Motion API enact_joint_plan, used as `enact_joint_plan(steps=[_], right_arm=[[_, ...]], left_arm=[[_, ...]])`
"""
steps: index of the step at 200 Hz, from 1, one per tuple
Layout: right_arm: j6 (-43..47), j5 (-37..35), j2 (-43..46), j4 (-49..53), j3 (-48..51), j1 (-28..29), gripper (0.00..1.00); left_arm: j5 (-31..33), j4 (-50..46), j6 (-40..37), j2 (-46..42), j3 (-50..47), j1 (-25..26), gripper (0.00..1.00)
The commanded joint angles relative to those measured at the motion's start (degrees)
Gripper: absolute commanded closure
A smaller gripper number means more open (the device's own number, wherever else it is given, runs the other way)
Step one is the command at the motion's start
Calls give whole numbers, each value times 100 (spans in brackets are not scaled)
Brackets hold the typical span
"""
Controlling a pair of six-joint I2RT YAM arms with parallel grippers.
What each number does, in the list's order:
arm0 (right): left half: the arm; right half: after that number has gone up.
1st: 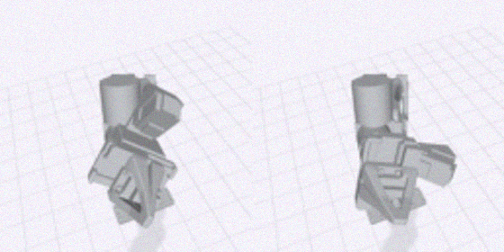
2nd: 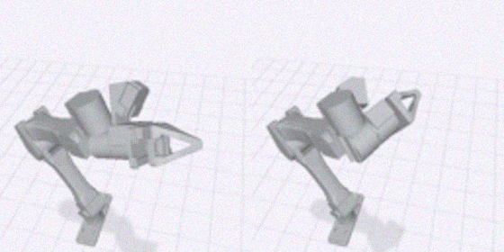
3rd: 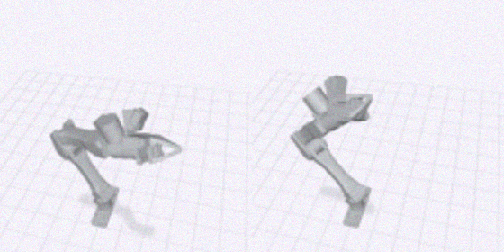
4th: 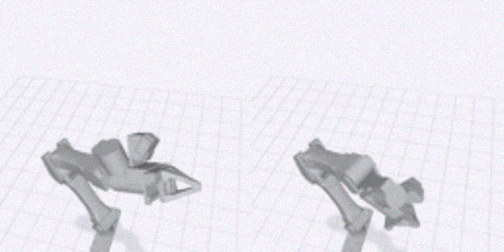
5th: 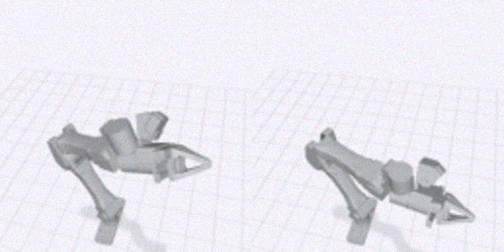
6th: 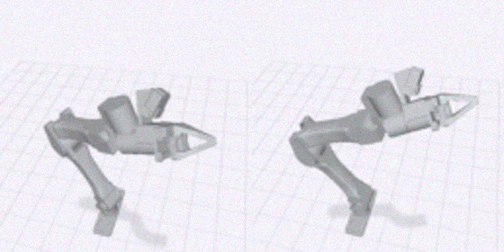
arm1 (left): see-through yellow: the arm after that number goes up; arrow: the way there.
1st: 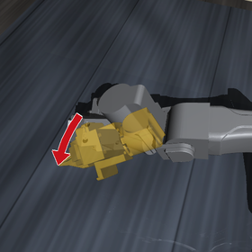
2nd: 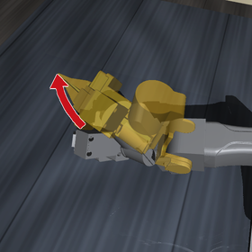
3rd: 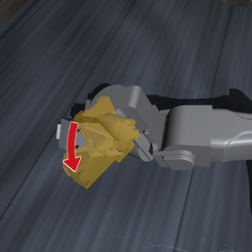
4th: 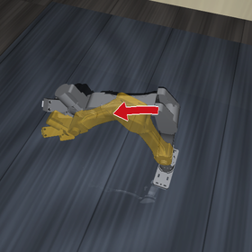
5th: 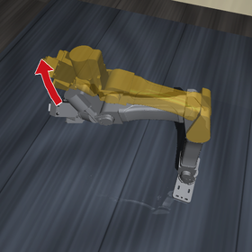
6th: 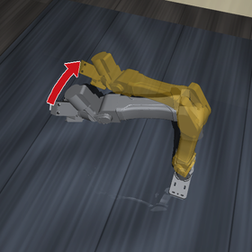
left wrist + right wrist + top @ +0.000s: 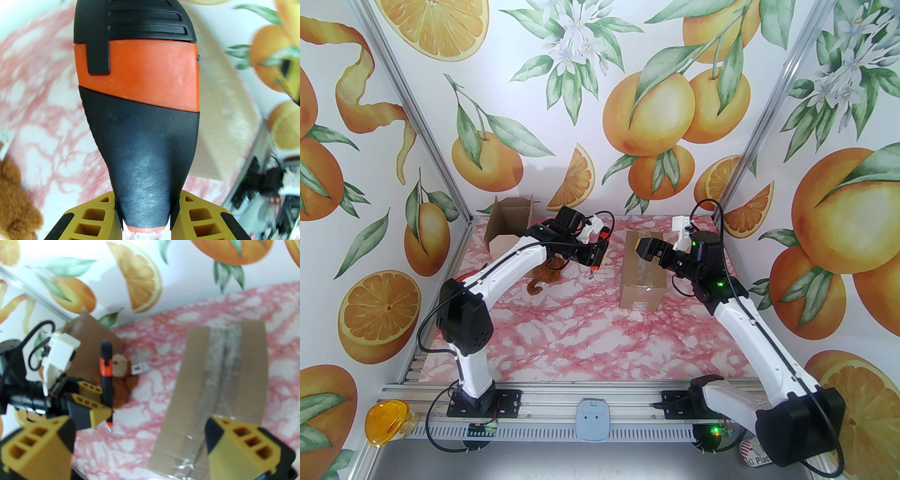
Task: Unpack the express box
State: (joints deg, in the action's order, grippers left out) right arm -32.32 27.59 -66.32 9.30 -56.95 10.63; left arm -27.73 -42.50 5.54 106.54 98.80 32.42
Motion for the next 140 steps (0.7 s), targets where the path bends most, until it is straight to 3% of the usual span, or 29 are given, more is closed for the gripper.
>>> enact_joint_plan(steps=[1,43,85,140], right_arm=[[122,888,-138,-1108,76,13,2],[163,1961,-552,-2652,386,-165,2],[-993,2746,-1153,-5106,620,-509,6],[-2465,3139,-2072,-7446,297,-523,10]], left_arm=[[-1043,391,-543,-137,89,-78,72],[-2136,362,-616,135,719,-122,72],[-2678,309,-776,385,1251,-122,72],[-2927,294,-850,729,1850,-114,73]])
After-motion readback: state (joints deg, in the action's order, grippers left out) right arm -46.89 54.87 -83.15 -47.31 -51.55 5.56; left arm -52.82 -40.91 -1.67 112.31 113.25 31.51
